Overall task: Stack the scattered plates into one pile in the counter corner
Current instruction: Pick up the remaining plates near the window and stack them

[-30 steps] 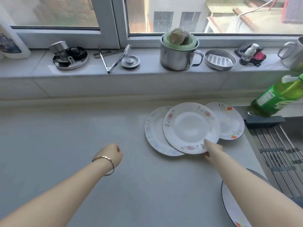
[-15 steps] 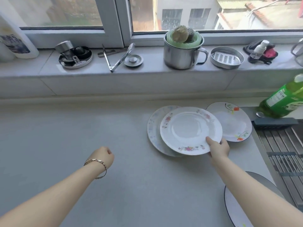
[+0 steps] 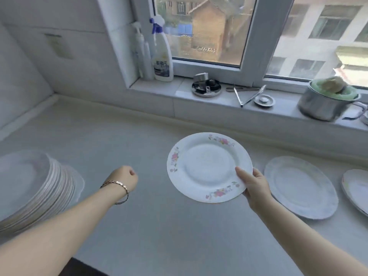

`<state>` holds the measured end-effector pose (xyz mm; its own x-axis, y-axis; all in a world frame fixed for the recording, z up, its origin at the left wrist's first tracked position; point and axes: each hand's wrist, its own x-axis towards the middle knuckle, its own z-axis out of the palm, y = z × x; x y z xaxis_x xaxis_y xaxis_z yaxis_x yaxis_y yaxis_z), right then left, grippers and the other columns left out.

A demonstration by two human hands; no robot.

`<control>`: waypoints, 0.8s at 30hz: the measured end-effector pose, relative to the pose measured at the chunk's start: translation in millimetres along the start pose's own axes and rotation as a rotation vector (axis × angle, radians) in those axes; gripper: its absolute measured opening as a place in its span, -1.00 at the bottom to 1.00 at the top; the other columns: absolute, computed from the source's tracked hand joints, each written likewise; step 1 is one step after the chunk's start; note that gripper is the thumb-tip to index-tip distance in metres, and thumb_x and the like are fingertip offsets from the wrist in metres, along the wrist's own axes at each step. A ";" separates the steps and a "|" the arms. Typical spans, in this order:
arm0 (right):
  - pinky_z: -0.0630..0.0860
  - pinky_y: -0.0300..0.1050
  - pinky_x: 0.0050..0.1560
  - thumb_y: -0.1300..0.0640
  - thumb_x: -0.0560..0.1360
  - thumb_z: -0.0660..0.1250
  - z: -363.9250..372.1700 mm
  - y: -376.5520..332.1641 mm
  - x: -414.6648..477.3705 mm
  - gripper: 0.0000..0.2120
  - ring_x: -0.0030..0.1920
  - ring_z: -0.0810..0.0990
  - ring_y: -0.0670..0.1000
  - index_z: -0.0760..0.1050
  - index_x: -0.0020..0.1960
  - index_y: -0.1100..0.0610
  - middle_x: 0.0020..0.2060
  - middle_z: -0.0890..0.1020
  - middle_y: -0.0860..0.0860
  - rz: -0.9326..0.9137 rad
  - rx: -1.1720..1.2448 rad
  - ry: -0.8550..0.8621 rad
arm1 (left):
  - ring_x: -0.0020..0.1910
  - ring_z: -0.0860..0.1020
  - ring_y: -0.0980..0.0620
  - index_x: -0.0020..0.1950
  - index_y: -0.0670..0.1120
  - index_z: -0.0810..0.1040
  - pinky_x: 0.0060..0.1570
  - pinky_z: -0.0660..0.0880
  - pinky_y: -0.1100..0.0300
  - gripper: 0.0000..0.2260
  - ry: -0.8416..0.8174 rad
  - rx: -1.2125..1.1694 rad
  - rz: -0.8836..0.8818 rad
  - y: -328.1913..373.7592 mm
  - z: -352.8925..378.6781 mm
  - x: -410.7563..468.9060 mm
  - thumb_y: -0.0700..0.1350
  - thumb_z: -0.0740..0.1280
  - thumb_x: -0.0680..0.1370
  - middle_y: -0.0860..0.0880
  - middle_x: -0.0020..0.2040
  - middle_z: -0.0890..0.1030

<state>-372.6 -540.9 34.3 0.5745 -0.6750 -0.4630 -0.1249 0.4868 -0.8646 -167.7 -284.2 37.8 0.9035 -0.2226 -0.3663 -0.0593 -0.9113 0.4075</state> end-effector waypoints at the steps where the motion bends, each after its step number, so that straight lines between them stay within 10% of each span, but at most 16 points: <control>1: 0.57 -0.26 -0.46 0.25 0.49 0.33 28.9 4.7 -6.9 -0.93 -0.37 0.63 -0.03 0.52 -0.10 0.09 -0.22 0.62 0.03 -0.001 -0.005 -0.040 | -0.06 0.65 -0.16 -0.33 -0.05 0.42 0.06 0.56 0.05 -0.80 0.029 -0.023 -0.007 -21.2 -20.5 3.1 -0.21 0.16 0.49 -0.17 -0.09 0.68; 13: 0.57 -0.25 -0.48 0.25 0.50 0.31 335.6 82.1 -89.8 -0.92 -0.42 0.61 -0.02 0.52 -0.02 0.19 -0.25 0.60 0.09 0.060 -0.115 -0.361 | -0.17 0.63 -0.15 -0.27 -0.05 0.48 0.01 0.56 0.02 -0.83 0.311 -0.127 -0.193 -266.8 -207.6 11.5 -0.20 0.17 0.48 -0.15 -0.18 0.66; 24: 0.61 -0.14 -0.38 0.26 0.46 0.36 442.2 140.6 -110.2 -0.89 -0.28 0.59 0.07 0.50 -0.02 0.18 -0.23 0.59 0.11 0.126 -0.290 -0.386 | -0.10 0.65 -0.15 -0.31 -0.06 0.45 -0.01 0.58 0.06 -0.79 0.360 -0.218 -0.335 -342.8 -217.7 16.7 -0.18 0.14 0.50 -0.12 -0.13 0.69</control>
<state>-95.7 -152.9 50.2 0.7910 -0.3401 -0.5085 -0.4007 0.3402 -0.8507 -39.8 99.9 74.2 0.9484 0.2360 -0.2116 0.3123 -0.8105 0.4955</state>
